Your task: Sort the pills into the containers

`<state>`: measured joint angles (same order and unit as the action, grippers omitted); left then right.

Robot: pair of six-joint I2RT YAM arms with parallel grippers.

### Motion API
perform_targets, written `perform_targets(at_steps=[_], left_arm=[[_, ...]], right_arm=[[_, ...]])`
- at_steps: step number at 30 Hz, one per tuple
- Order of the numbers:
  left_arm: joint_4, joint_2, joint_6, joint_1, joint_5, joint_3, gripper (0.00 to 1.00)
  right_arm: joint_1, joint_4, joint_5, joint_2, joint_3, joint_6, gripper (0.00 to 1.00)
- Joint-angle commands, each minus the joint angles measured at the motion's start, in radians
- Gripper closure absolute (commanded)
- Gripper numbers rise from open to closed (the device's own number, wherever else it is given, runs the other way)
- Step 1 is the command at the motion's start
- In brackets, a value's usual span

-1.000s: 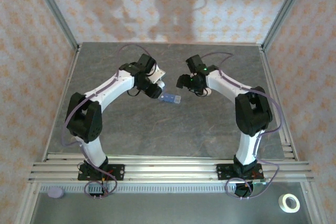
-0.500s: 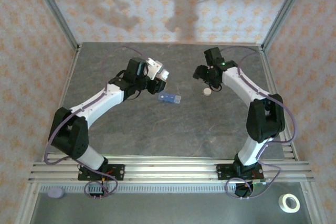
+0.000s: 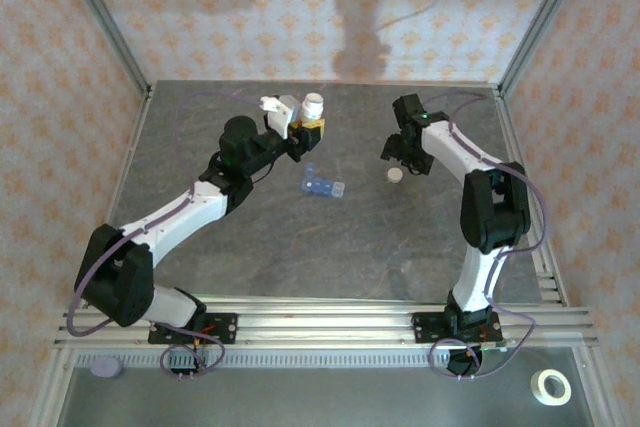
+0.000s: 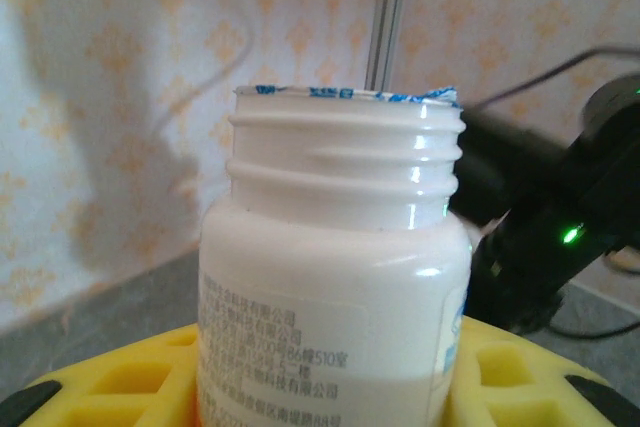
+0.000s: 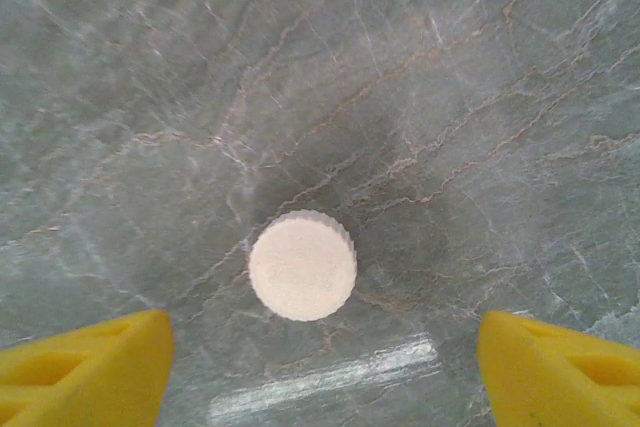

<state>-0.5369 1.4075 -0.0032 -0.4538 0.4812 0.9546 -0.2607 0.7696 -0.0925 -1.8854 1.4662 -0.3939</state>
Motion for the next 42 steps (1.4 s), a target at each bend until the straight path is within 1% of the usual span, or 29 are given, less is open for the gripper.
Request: perform_targets(at_steps=[1, 6, 13, 22, 28, 33, 38, 42], left_arm=[[-0.09, -0.04, 0.017, -0.017, -0.041, -0.001, 1.0], [-0.111, -0.045, 0.025, -0.026, -0.07, -0.026, 1.0], [-0.117, -0.035, 0.019, -0.029, -0.071, -0.037, 1.0], [-0.116, -0.031, 0.017, -0.032, -0.075, -0.049, 1.0], [-0.116, -0.026, 0.014, -0.032, -0.075, -0.05, 1.0], [-0.119, -0.021, 0.008, -0.035, -0.076, -0.05, 1.0], [-0.117, -0.021, 0.008, -0.036, -0.077, -0.05, 1.0], [-0.117, -0.019, 0.008, -0.036, -0.078, -0.051, 1.0]], right_arm=[[-0.001, 0.052, 0.025, -0.046, 0.049, 0.033, 0.21], [-0.009, 0.065, 0.024, -0.103, 0.09, 0.056, 0.23], [-0.023, 0.084, 0.037, -0.163, 0.13, 0.079, 0.26], [-0.034, 0.076, 0.03, -0.198, 0.111, 0.086, 0.28], [-0.034, 0.059, 0.03, -0.198, 0.078, 0.087, 0.34], [-0.034, 0.054, 0.025, -0.211, 0.073, 0.088, 0.37], [-0.035, 0.048, 0.02, -0.217, 0.069, 0.087, 0.44], [-0.035, 0.045, 0.01, -0.225, 0.068, 0.087, 0.46]])
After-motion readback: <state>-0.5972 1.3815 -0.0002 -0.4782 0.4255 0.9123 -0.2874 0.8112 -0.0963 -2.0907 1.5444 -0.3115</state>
